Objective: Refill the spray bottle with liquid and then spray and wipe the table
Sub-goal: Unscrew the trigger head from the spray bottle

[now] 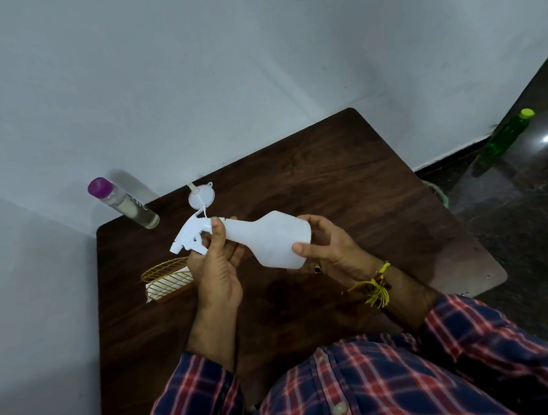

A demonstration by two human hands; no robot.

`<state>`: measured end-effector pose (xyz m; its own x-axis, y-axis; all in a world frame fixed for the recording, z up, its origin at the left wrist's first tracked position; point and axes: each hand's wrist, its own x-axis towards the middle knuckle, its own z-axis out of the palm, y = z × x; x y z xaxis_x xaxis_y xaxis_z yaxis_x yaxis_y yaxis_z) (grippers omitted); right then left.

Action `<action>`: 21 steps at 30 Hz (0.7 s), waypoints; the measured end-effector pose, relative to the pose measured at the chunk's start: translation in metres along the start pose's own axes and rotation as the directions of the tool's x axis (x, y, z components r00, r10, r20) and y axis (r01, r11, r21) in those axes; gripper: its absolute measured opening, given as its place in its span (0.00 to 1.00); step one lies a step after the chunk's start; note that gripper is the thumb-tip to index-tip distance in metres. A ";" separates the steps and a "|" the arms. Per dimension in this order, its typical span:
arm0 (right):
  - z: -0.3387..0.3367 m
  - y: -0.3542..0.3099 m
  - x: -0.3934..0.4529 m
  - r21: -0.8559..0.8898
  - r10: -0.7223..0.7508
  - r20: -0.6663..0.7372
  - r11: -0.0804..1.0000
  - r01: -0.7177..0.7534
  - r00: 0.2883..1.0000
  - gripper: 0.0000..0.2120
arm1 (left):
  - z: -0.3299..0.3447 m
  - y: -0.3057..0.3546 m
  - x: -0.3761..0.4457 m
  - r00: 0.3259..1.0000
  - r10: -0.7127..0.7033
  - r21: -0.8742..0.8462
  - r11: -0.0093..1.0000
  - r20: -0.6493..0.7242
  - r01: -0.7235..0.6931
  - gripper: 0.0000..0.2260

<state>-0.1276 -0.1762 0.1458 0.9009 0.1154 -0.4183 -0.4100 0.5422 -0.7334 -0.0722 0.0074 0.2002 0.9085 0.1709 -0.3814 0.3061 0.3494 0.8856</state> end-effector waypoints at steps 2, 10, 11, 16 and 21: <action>0.003 -0.005 -0.001 0.012 0.130 0.002 0.991 -0.130 0.992 0.31 | 0.001 -0.003 -0.001 1.000 0.004 0.032 0.999 0.017 -0.004 0.19; -0.003 -0.001 0.000 -0.077 0.018 -0.017 0.997 -0.019 1.000 0.39 | -0.004 -0.006 0.002 0.999 -0.019 0.026 0.999 -0.042 0.020 0.18; -0.002 -0.003 0.000 -0.055 0.071 -0.014 0.996 -0.071 0.997 0.38 | -0.004 -0.007 0.002 0.999 -0.022 0.041 0.999 -0.033 0.023 0.19; -0.005 0.008 0.002 -0.238 -0.112 -0.075 0.967 0.091 0.991 0.42 | -0.002 -0.007 0.005 0.999 -0.021 0.039 0.999 -0.038 0.023 0.20; -0.001 -0.004 -0.001 -0.195 0.016 -0.016 0.981 -0.019 1.000 0.37 | -0.001 -0.006 0.004 0.999 -0.033 0.071 0.997 -0.006 0.033 0.21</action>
<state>-0.1274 -0.1794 0.1482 0.8917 0.1108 -0.4389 -0.4470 0.3674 -0.8156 -0.0703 0.0069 0.1932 0.8964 0.1645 -0.4116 0.3553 0.2888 0.8891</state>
